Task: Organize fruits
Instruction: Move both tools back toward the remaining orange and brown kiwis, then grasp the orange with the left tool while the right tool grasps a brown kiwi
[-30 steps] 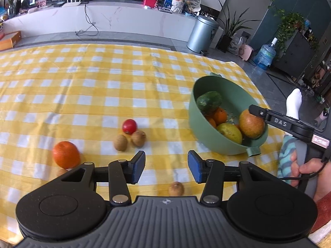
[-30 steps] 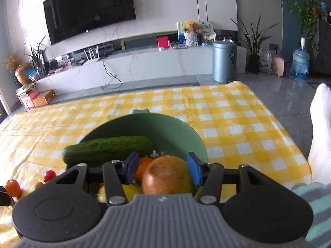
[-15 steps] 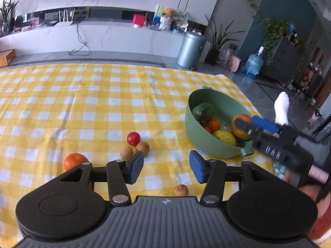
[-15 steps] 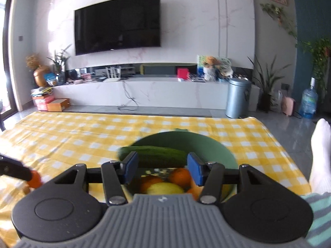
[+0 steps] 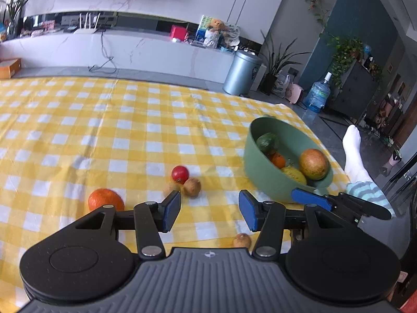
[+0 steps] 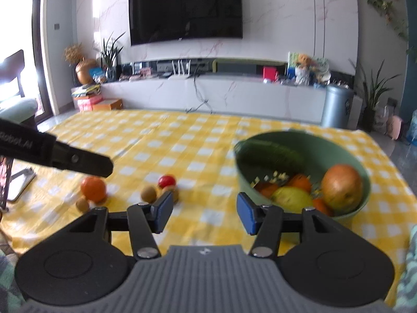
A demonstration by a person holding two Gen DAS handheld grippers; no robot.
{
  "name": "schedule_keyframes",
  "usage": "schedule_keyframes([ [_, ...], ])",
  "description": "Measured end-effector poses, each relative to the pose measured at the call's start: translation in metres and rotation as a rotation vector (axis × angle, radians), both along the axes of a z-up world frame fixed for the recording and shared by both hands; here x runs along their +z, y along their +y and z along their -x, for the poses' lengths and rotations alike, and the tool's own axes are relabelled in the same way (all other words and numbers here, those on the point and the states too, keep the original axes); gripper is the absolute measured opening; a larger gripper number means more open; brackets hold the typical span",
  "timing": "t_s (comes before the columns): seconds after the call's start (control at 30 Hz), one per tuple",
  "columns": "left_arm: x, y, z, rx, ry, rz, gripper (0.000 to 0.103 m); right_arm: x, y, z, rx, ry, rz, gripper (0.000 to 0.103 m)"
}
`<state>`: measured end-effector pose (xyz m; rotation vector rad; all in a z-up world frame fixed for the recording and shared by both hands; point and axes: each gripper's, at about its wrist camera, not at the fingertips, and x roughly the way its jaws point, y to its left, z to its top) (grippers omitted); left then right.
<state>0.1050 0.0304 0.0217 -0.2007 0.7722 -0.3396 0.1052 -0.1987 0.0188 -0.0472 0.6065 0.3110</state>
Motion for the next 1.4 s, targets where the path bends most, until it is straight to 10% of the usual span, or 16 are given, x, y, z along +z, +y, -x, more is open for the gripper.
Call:
schedule_keyframes([
  [0.77,-0.049,0.022,-0.009,0.184,-0.078,-0.313,0.061,-0.042,0.018,-0.019,0.072,0.280,-0.004,0.040],
  [1.4,-0.067,0.033,-0.024,0.246,-0.001,-0.299,0.063,-0.052,0.018,-0.028,0.070,0.332,-0.017,0.026],
])
